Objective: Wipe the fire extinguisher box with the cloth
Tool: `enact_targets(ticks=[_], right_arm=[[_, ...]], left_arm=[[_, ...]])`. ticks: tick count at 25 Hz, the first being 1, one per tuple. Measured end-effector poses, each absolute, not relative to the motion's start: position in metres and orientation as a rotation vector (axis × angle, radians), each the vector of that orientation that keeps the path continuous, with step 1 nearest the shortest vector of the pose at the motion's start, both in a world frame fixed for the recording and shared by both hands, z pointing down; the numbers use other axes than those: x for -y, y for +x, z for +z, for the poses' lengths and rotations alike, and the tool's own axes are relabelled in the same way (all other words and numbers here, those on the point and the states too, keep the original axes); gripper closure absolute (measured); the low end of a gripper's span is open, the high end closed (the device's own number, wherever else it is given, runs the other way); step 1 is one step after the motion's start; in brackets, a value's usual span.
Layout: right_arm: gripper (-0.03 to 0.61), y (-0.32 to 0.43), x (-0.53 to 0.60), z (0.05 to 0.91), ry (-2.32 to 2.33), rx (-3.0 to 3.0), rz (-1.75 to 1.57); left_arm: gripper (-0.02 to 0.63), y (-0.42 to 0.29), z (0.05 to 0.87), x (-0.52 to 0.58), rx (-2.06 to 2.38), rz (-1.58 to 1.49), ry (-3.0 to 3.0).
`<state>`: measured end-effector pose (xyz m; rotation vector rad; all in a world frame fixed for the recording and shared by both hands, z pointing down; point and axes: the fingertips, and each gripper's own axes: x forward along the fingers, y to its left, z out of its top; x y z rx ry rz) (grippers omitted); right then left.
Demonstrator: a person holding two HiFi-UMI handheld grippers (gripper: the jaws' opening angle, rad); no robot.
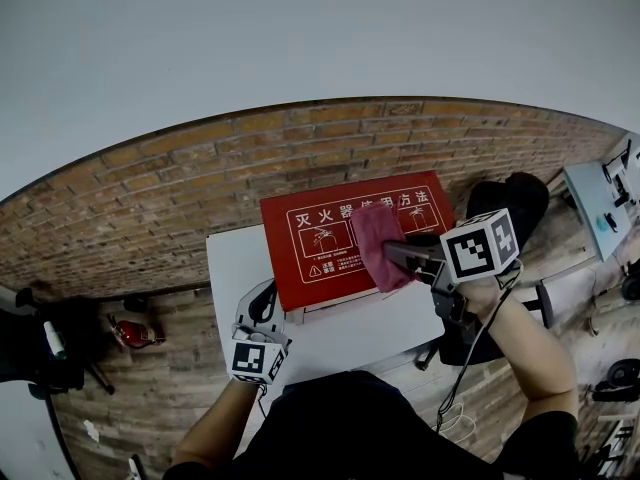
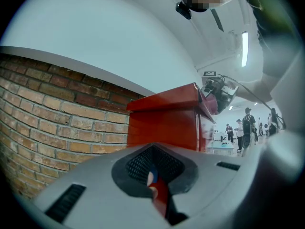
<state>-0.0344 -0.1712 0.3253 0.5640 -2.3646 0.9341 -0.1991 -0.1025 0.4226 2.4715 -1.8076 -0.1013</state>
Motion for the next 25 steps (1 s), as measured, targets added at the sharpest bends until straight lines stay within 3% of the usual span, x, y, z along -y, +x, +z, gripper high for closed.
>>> enact_targets(ticks=[25], right_arm=[[0.517,0.022,0.2,0.33,0.708,2.329,0.878]], left_arm=[[0.584,-0.199,0.423,0.103,1.834,-0.088,2.457]])
